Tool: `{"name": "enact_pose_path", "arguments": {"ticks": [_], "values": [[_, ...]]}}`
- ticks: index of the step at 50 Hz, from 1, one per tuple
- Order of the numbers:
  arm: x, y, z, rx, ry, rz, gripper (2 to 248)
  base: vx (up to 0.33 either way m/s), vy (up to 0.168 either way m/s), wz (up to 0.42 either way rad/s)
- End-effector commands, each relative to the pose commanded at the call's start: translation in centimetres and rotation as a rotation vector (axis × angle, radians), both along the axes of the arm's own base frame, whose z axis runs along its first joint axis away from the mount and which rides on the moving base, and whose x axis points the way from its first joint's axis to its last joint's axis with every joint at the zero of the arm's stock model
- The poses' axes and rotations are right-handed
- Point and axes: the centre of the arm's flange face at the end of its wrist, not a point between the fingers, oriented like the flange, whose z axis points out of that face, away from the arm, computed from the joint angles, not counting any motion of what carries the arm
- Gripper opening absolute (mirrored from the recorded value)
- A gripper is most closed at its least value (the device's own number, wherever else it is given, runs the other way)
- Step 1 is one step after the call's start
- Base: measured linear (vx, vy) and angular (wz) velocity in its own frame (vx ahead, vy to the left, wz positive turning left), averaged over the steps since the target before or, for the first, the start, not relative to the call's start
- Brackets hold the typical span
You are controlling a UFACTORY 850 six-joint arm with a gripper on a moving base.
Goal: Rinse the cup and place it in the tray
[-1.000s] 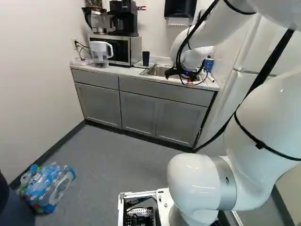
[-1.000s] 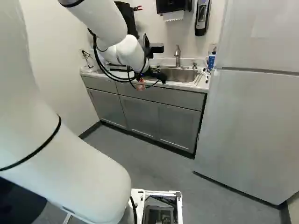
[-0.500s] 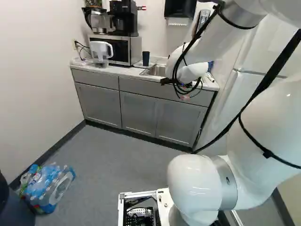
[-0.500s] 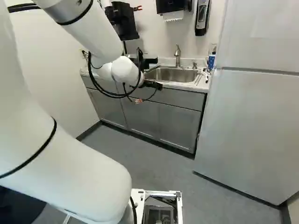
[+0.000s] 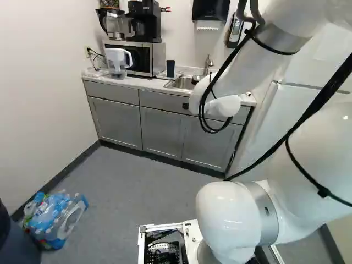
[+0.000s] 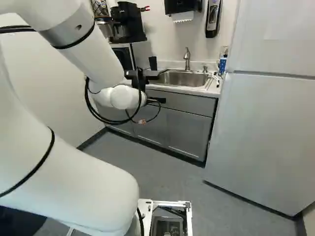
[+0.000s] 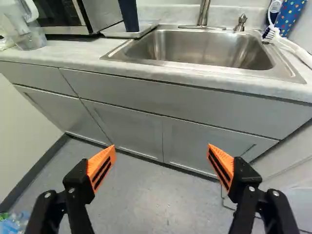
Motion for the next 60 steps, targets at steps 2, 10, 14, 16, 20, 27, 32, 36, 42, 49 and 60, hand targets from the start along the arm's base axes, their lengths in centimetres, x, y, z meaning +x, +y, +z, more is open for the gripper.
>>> {"name": "enact_pose_path", "arguments": {"ticks": [2, 10, 14, 16, 20, 27, 32, 36, 42, 49, 60], "values": [[-0.4, 0.1, -0.4, -0.001, -0.007, 0.004, 247, 0.0, 0.0, 0.0], [-1.8, 0.7, -1.6, -0.007, -0.034, 0.019, 247, 0.0, 0.0, 0.0], [-2.5, 0.9, -2.2, -0.009, -0.047, 0.025, 247, 0.0, 0.0, 0.0], [-2.8, 1.0, -2.5, -0.01, -0.052, 0.029, 247, 0.0, 0.0, 0.0], [-3.5, 1.2, -3.0, -0.012, -0.064, 0.035, 247, 0.0, 0.0, 0.0], [-4.5, 1.5, -3.8, -0.015, -0.082, 0.044, 247, 0.0, 0.0, 0.0], [-5.2, 1.7, -4.3, -0.017, -0.094, 0.051, 247, 0.0, 0.0, 0.0], [-5.7, 1.9, -4.7, -0.019, -0.102, 0.055, 247, 0.0, 0.0, 0.0], [-6.4, 2.0, -5.2, -0.021, -0.114, 0.061, 247, 0.0, 0.0, 0.0], [-7.1, 2.2, -5.7, -0.022, -0.125, 0.067, 247, 0.0, 0.0, 0.0], [-8.0, 2.4, -6.2, -0.024, -0.139, 0.074, 247, 0.0, 0.0, 0.0]]}}
